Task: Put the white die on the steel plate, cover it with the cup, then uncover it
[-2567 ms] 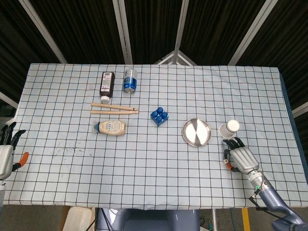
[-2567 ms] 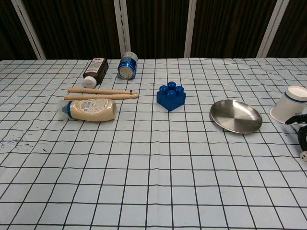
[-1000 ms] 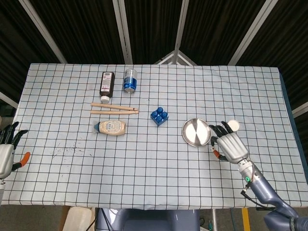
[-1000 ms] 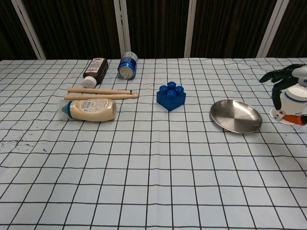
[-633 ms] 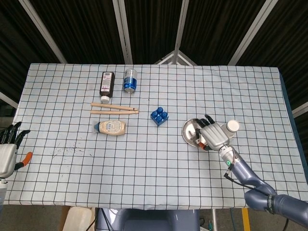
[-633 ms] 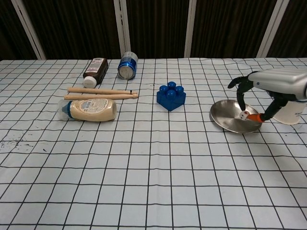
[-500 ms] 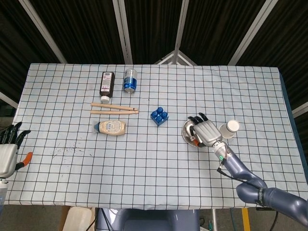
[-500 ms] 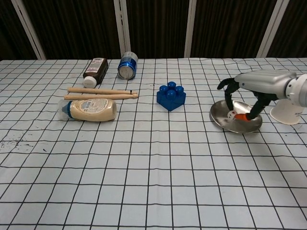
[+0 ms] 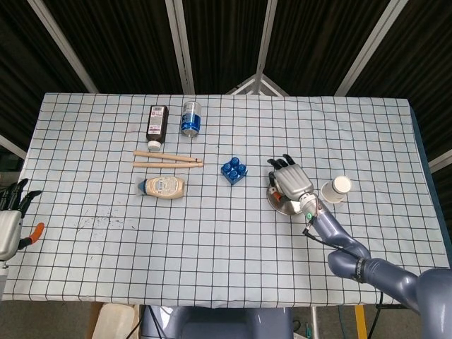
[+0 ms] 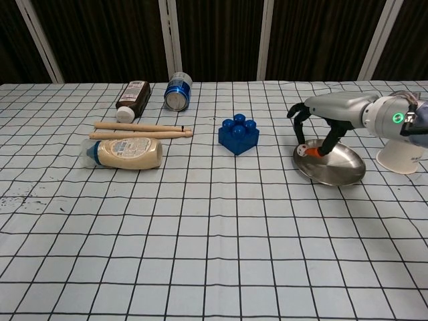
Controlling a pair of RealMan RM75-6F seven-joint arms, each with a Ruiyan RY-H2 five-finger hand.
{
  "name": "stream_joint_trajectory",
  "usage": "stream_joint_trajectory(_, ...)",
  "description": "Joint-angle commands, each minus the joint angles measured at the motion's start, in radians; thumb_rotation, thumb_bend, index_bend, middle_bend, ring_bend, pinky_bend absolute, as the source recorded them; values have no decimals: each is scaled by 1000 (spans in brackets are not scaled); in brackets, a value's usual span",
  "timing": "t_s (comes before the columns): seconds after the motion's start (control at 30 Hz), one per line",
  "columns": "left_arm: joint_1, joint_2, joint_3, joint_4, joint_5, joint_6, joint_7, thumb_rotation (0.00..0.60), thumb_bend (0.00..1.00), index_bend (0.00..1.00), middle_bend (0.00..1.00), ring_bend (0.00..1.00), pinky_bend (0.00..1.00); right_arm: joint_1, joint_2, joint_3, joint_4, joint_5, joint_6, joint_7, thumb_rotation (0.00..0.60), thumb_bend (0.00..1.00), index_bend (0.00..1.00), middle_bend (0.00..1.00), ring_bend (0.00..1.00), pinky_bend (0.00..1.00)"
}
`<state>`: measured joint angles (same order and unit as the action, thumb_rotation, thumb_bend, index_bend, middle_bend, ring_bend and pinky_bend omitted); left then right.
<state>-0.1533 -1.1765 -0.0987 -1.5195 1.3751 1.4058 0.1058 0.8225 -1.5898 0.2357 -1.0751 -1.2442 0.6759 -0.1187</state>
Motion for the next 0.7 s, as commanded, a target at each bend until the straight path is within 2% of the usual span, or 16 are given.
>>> stream_joint_trajectory(0.03,0,-1,-2,2,-5,-1,1,600,467,189,0,0,98,2,1,0,15,3,1,12,600,416,583,125,145,0)
stream_joint_trajectory(0.33,-6,-11,1,4,-8,-8,24,600,467,190,0,0,98,-31,32,-29,15,-3,19,60,600,416,582,125,145,0)
stream_joint_trajectory(0.5,-7,-16,1,2,-7,-6,35,600,467,189,0,0,98,-52,29,-56,6,-30,42,91,600,416,583,125,145,0)
stream_joint_trajectory(0.7,-7,-18,3,3,-11,-9,41,600,467,196,0,0,98,-48,15,-62,33,-35,37,108,600,415,570,125,145,0)
